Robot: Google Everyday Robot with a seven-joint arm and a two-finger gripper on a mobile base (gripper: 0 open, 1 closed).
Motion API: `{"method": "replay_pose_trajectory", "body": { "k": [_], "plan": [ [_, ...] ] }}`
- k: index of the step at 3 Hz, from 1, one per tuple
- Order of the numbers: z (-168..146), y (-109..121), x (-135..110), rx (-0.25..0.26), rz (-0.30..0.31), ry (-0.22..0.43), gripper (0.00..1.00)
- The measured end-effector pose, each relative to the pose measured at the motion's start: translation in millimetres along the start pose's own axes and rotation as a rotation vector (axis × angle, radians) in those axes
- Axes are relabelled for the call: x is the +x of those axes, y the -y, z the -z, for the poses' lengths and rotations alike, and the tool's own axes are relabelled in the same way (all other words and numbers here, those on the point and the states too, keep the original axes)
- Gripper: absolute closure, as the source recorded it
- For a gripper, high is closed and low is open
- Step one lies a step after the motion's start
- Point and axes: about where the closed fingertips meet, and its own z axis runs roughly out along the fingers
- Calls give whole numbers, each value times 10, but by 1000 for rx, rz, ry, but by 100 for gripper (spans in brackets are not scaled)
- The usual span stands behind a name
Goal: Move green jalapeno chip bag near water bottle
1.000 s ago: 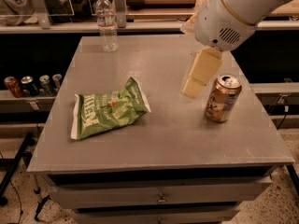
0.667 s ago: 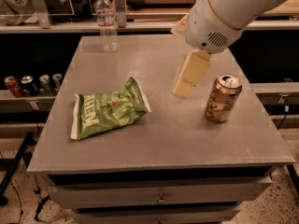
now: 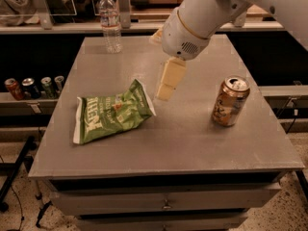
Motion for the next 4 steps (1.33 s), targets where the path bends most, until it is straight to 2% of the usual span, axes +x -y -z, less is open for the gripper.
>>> {"method": "replay_pose_trajectory", "body": {
  "k": [1,2,4],
  "plan": [
    [-259,116,-11,-50,33,4,0],
    [-471,166,31,-100,39,14,0],
    [-733,93,58,-182,19,36,0]
  ]
}}
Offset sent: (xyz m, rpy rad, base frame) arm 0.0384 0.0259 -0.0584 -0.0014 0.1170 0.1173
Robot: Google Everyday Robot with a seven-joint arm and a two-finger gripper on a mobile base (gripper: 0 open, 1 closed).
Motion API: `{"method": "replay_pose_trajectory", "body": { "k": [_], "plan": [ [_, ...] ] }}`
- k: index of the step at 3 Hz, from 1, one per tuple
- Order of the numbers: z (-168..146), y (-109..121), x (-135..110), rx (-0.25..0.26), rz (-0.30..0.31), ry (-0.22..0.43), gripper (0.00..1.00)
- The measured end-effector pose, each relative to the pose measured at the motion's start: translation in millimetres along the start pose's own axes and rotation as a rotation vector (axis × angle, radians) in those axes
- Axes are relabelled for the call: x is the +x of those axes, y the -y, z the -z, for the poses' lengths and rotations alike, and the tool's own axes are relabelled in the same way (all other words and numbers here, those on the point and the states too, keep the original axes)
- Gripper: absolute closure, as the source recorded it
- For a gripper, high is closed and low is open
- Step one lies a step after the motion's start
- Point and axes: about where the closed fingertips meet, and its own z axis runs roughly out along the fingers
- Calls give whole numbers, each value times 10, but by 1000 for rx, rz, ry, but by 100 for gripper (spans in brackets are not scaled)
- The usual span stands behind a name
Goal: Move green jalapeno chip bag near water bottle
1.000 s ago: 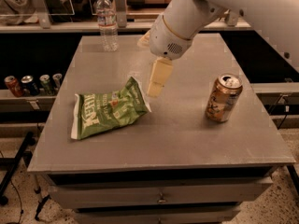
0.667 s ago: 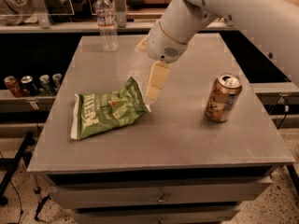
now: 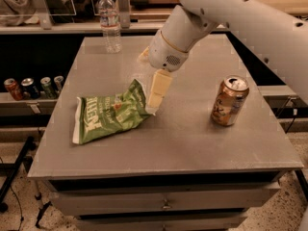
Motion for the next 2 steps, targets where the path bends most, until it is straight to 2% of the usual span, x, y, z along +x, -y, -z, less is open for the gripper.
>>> {"method": "replay_pose_trajectory", "body": {
  "k": [2],
  "plan": [
    [-30,-94,-135,-34,-9,2,0]
  ]
}}
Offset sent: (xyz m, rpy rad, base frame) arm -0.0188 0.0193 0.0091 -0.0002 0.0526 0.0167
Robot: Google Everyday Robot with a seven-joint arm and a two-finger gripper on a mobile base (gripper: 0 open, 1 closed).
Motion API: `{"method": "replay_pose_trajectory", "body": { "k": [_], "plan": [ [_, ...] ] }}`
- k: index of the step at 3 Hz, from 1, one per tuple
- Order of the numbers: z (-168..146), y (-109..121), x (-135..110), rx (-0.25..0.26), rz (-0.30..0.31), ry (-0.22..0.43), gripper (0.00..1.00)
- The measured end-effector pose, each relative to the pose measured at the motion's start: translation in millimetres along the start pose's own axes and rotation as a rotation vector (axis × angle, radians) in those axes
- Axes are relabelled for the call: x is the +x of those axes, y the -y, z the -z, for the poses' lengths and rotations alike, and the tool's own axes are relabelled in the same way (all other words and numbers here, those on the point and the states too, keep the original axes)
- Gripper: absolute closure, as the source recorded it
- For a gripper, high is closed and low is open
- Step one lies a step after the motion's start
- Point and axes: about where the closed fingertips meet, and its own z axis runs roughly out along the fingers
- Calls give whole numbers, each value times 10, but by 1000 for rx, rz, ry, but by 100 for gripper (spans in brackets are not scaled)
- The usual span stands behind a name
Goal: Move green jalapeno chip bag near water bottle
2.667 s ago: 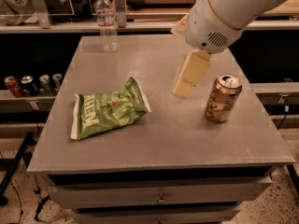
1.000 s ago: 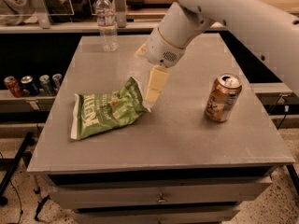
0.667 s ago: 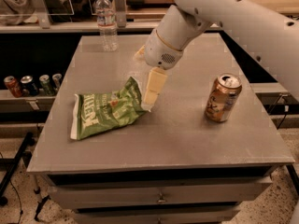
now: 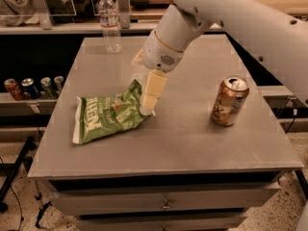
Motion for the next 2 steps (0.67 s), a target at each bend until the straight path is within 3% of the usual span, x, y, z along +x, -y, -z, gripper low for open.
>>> {"method": "replay_pose_trajectory", "body": {
  "k": [2],
  "plan": [
    [-148,-78,-116,-52,-2,31,0]
  ]
}}
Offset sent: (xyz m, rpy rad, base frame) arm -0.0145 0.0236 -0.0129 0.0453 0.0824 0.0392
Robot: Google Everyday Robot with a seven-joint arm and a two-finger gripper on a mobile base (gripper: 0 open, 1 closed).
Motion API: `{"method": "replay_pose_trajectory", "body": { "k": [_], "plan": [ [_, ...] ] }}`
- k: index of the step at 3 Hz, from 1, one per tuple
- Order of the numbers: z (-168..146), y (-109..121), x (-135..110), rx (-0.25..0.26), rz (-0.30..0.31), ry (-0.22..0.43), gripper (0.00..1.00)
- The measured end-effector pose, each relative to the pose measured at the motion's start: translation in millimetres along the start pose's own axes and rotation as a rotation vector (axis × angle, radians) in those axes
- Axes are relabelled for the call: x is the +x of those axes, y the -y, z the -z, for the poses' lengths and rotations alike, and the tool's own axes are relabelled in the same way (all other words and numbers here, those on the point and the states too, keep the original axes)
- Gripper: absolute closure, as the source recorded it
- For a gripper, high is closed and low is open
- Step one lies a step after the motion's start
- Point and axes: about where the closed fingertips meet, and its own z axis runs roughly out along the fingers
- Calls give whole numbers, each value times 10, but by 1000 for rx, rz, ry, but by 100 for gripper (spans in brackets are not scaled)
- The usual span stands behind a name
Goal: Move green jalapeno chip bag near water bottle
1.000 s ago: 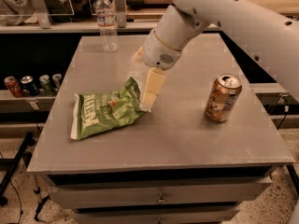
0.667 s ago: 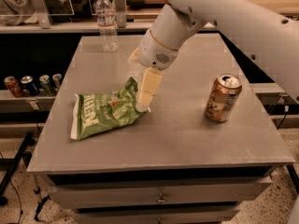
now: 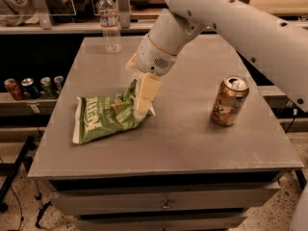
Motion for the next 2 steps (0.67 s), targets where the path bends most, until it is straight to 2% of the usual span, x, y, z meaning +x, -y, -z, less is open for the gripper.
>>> {"method": "replay_pose_trajectory", "body": {
  "k": [1,2],
  "plan": [
    [-76,-16,19,-19,-13,19,0],
    [-132,-31,29,-28,-17,38,16]
  ]
}}
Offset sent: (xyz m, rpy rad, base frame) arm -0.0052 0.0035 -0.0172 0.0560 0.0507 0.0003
